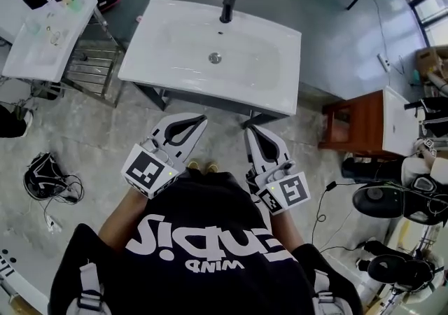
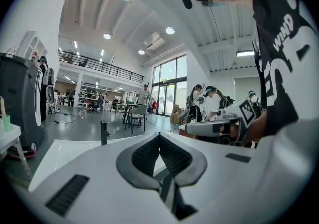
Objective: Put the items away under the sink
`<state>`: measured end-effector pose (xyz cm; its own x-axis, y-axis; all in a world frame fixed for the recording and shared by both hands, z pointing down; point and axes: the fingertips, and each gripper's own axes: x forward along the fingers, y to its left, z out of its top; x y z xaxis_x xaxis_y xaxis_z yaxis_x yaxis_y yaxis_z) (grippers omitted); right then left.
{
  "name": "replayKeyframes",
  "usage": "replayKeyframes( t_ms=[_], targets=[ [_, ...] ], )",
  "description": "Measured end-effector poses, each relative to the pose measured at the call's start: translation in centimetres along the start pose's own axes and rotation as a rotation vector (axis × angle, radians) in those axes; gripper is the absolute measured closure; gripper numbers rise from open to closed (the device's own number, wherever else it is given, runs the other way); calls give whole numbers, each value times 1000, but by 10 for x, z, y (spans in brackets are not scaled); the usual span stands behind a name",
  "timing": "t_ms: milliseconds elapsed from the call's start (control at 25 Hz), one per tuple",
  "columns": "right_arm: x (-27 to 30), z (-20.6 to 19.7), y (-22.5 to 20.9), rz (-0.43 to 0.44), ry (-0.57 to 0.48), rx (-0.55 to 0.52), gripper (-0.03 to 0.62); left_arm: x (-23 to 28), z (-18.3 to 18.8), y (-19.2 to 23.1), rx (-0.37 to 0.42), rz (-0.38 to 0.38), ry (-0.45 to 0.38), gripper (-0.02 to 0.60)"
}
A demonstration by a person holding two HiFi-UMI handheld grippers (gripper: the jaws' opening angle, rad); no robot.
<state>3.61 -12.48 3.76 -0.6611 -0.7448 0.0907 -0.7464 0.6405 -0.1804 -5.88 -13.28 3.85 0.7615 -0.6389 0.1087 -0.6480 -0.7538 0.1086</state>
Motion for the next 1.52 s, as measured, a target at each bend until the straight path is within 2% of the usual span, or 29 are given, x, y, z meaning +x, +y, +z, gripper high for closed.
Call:
replayKeyframes(
  t_ms=[320,520,640,1520],
  targets=[
    [-8,15,2,30,-43,-33,576,-1,7,-8,23,4,-23,561],
    [-11,21,4,36,-59,-45,576,-2,8,-10,36,-6,6,562],
    [-14,24,4,40,-70,-54,576,0,15,-14,62,-16,-29,561],
    [-22,23,7,52,-69,-65,576,-7,18,-18,47,42,-42,562]
  ],
)
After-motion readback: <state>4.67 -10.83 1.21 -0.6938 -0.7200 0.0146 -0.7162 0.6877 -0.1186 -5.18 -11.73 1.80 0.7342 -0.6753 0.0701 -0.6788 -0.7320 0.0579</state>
